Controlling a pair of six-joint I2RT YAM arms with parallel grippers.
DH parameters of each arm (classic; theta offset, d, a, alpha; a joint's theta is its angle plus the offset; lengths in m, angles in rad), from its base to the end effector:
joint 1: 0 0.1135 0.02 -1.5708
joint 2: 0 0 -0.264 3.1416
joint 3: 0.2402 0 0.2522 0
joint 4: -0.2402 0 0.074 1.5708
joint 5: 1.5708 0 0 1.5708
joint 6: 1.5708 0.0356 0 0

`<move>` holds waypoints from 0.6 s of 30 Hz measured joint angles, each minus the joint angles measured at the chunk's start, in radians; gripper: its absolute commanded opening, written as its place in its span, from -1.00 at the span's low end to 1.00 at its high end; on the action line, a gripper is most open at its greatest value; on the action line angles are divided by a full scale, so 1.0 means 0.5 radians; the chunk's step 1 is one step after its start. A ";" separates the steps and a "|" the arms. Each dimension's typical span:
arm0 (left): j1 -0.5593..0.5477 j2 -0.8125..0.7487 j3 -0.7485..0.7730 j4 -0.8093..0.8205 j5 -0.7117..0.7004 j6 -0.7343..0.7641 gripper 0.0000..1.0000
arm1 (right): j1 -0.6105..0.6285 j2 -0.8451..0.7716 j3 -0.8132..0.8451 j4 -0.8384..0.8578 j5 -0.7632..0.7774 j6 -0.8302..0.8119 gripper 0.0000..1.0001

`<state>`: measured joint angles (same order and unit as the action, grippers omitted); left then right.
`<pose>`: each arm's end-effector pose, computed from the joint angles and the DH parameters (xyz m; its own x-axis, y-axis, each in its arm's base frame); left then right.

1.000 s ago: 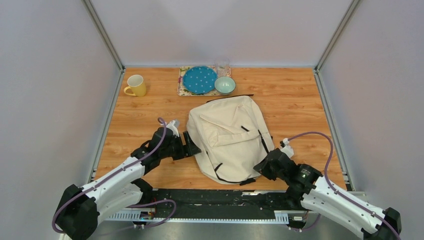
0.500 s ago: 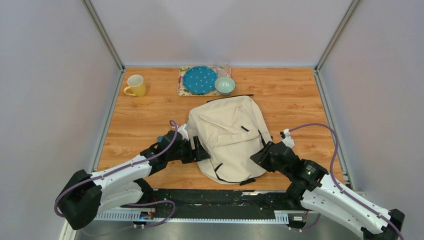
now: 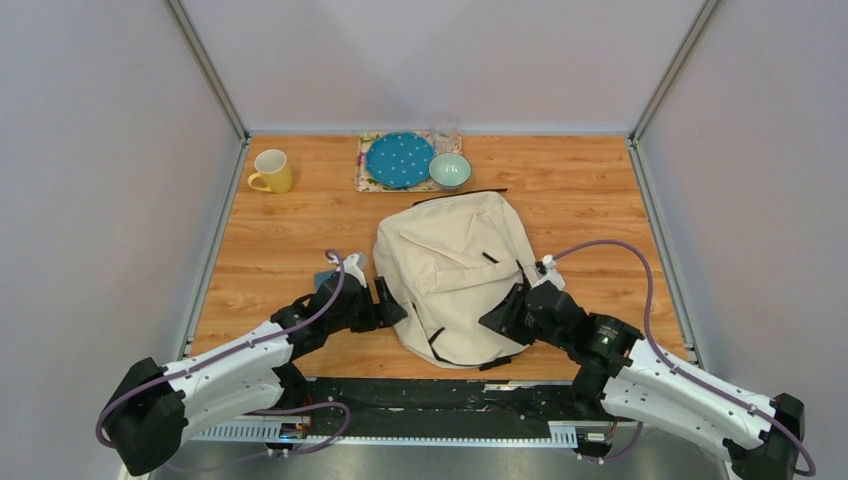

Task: Pack the student bag
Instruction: Zip the student bag at the center of the board.

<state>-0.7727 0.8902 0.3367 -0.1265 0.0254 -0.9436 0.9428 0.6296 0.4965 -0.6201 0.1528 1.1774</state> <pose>0.1275 -0.1256 0.1720 -0.8407 -0.3108 -0.4434 0.0533 0.7674 -0.6390 0.0849 0.1077 0.2212 -0.8325 0.4072 -0.3758 0.0896 0.7682 0.6339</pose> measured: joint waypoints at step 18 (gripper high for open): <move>0.000 0.230 -0.254 0.641 0.117 -0.053 0.40 | 0.244 0.919 0.003 0.718 -0.164 0.164 -0.05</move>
<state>-0.7727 1.0050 0.2096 0.1940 0.0837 -0.9699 1.0649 1.0893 0.4980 -0.2611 0.0708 1.2594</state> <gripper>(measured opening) 0.785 0.466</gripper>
